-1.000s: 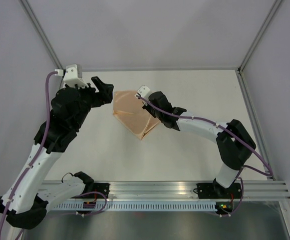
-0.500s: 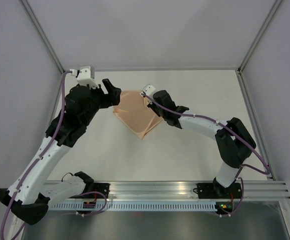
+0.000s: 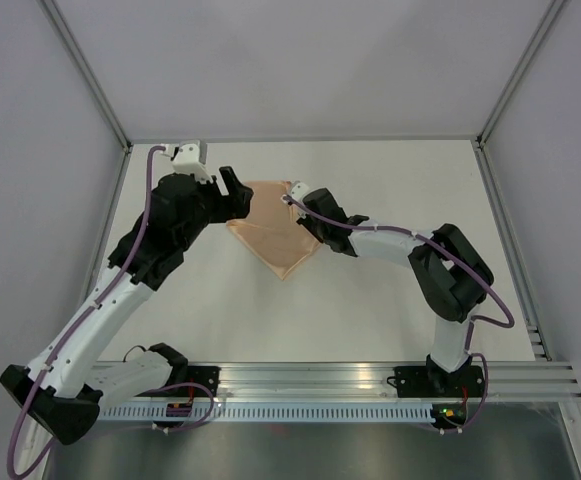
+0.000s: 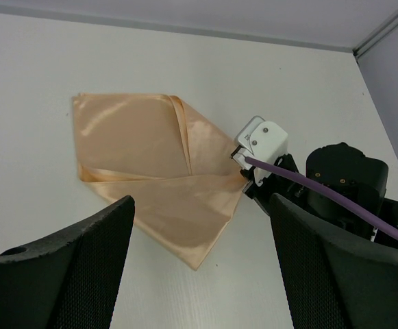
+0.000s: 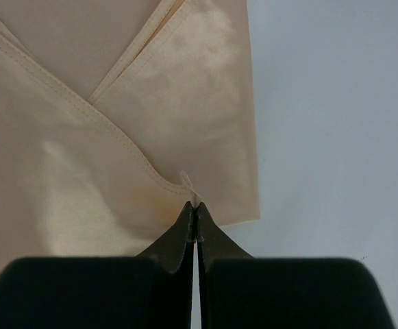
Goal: Fold the napkin, place the utensils inside, and roll it up
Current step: Fold the napkin at the center of the board.
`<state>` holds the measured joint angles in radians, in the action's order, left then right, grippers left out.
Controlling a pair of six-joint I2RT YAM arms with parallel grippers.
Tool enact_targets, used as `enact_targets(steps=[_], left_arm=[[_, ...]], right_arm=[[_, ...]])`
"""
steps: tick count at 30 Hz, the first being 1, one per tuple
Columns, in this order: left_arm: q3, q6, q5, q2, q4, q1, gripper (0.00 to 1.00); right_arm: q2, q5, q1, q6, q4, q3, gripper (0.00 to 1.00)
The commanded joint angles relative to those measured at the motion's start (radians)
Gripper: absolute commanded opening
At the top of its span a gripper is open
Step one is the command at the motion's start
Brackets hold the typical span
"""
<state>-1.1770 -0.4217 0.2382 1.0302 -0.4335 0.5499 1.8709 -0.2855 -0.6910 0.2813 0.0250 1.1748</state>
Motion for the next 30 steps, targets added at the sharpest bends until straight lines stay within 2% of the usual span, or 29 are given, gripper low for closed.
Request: enact_targets(steps=[1,16,23,30], left_arm=[[0.025,-0.025,-0.036,0.005,0.058,-0.005,0.84],[0.076,-0.025,-0.094,0.060,0.096,-0.010,0.84],[0.100,-0.009,-0.138,0.085,0.117,-0.010,0.83],[0.149,0.021,-0.201,0.117,0.166,-0.010,0.83]], right_arm=[[0.017,-0.004,0.016,-0.019,0.023,0.031,0.00],[0.065,0.052,0.091,-0.076,0.079,0.080,0.03],[0.079,0.065,0.108,-0.094,0.102,0.103,0.15],[0.085,0.075,0.143,-0.106,0.125,0.128,0.35]])
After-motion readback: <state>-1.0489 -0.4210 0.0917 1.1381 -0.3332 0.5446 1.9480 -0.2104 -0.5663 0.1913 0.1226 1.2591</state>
